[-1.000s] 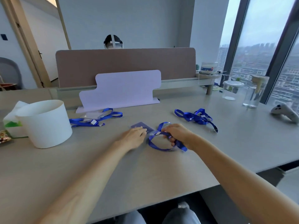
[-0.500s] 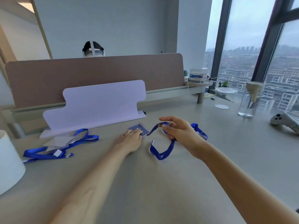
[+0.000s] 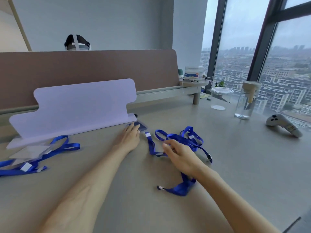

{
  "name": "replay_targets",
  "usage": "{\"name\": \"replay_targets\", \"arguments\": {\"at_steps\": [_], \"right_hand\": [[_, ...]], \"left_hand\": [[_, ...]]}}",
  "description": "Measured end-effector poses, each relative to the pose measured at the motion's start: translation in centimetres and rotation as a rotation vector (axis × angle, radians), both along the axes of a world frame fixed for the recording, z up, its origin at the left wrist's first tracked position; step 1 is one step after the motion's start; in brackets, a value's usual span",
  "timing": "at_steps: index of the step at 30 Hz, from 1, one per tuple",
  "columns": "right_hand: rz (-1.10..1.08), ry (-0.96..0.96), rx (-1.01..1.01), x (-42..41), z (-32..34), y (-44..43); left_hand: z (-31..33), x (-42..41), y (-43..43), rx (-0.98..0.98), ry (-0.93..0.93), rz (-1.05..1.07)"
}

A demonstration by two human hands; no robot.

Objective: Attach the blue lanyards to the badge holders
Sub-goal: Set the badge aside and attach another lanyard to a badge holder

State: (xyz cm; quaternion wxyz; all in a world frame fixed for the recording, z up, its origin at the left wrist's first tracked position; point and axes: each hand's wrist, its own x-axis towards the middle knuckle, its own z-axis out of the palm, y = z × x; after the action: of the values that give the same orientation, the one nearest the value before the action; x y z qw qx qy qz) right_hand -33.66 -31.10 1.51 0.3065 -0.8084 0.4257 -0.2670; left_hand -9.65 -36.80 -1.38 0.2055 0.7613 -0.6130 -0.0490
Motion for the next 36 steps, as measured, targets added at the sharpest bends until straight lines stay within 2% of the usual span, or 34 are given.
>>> {"name": "replay_targets", "arguments": {"at_steps": [2, 3, 7, 11, 14, 16, 22, 28, 32, 36], "right_hand": [[-0.04, 0.086, -0.193, 0.3, -0.9, -0.9], [-0.043, 0.122, -0.224, 0.4, -1.1, -1.4], [-0.049, 0.379, -0.196, 1.4, -2.1, -4.3], [-0.116, 0.425, -0.191, 1.2, -2.3, -7.3], [-0.139, 0.328, -0.13, 1.2, -2.1, -7.9], [-0.067, 0.255, -0.097, 1.1, -1.8, -7.1], [0.223, 0.305, -0.18, -0.4, -0.9, -3.5], [0.003, 0.146, -0.217, -3.4, -0.3, 0.4], [-0.079, 0.179, -0.127, -6.3, -0.3, 2.3], [-0.086, 0.076, -0.014, -9.2, 0.4, 5.2]], "left_hand": [[-0.2, -0.7, 0.8, -0.1, -0.005, -0.046], [-0.3, -1.0, 1.3, -0.106, -0.03, -0.08], [-0.6, -1.4, 1.9, 0.031, -0.054, -0.122], [-0.7, -1.2, 1.5, 0.09, -0.104, -0.106], [-0.6, -1.5, 2.1, 0.022, -0.044, -0.122], [-0.6, -1.9, 2.9, -0.052, -0.037, -0.136], [-0.7, -3.1, 5.4, -0.06, 0.041, -0.189], [0.0, -4.6, 6.1, 0.132, -0.146, -0.143], [0.2, -5.5, 5.5, 0.224, -0.155, -0.077], [0.4, -6.4, 5.5, 0.246, -0.167, -0.041]]}}
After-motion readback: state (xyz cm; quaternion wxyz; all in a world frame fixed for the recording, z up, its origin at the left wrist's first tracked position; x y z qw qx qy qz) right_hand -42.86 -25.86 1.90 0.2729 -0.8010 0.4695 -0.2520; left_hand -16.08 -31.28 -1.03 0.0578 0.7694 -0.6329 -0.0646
